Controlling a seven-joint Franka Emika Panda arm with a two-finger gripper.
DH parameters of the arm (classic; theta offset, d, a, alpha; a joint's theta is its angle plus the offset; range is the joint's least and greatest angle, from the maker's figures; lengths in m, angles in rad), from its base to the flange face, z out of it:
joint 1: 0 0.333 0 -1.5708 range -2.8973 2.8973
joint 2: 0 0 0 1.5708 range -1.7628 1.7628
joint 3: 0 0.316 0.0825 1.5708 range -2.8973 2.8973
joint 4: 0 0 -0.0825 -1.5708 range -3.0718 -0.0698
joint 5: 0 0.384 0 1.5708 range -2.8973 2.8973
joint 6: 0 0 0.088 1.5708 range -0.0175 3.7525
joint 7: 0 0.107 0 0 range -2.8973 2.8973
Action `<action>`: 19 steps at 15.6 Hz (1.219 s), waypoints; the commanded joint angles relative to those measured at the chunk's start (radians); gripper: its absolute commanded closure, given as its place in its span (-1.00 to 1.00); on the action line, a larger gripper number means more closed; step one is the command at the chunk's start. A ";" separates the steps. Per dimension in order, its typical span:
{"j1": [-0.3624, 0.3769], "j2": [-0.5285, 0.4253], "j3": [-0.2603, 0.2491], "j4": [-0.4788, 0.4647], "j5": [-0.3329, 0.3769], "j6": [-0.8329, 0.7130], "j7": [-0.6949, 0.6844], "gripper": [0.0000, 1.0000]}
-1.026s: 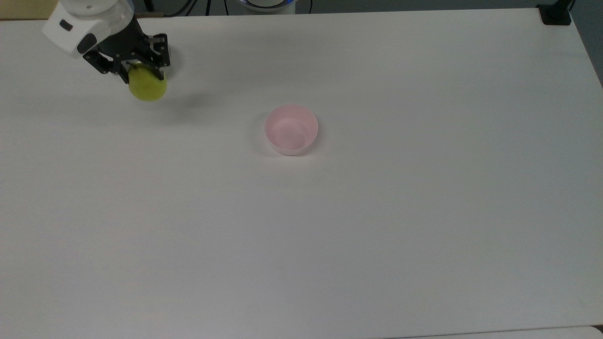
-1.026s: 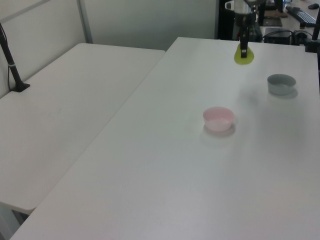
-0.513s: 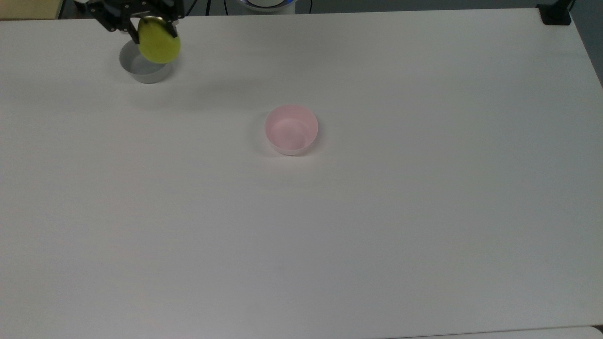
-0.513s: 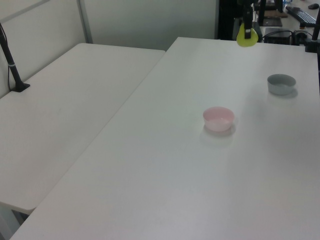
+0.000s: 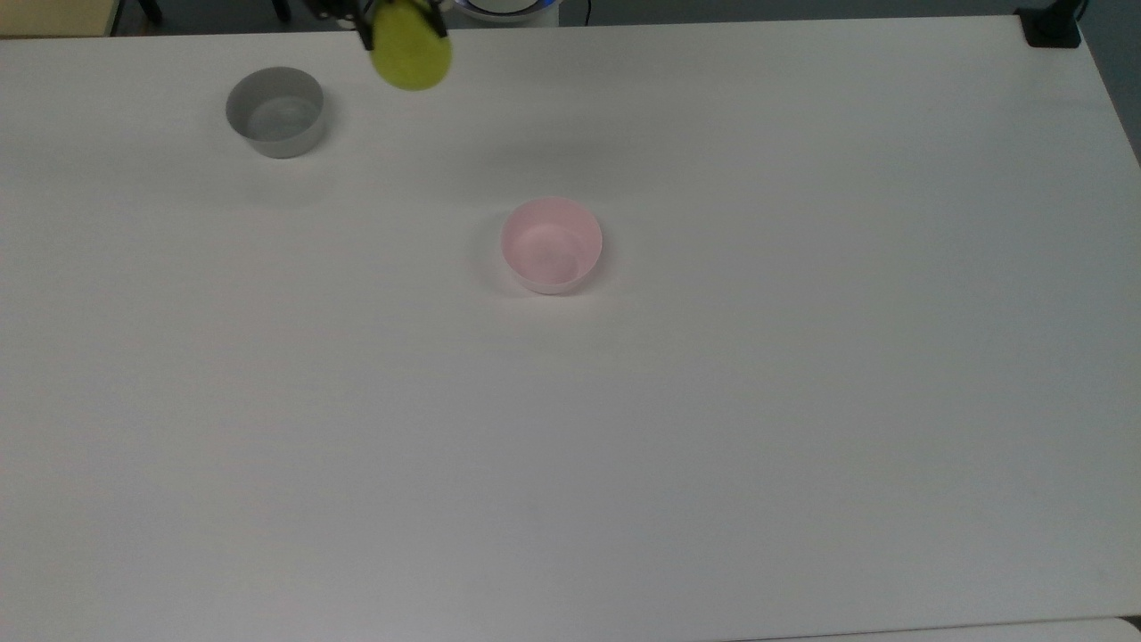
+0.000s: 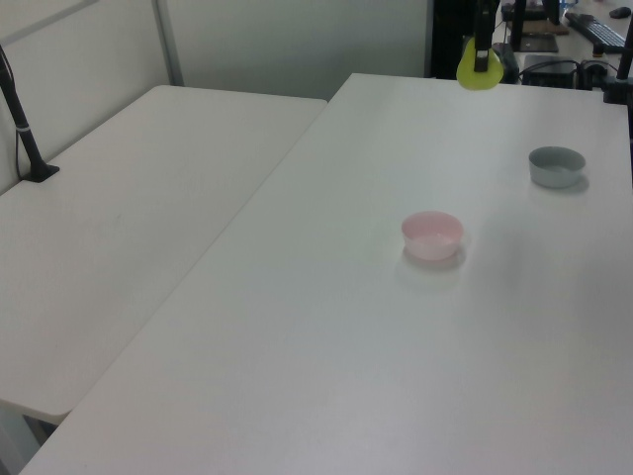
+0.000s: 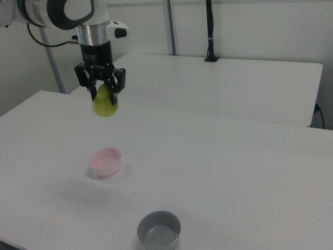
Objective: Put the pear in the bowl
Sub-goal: 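Carry the pear over to the pink bowl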
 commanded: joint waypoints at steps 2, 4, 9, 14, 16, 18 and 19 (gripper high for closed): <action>0.115 -0.064 -0.009 -0.185 0.012 0.174 0.130 0.92; 0.146 -0.061 -0.009 -0.253 0.012 0.246 0.132 0.92; 0.198 -0.049 -0.006 -0.383 0.012 0.404 0.135 0.93; 0.198 0.019 0.029 -0.428 0.002 0.543 0.155 0.94; 0.199 0.042 0.035 -0.428 0.002 0.573 0.164 0.94; 0.205 0.072 0.035 -0.428 0.000 0.612 0.179 0.94; 0.212 0.089 0.035 -0.427 -0.003 0.626 0.182 0.94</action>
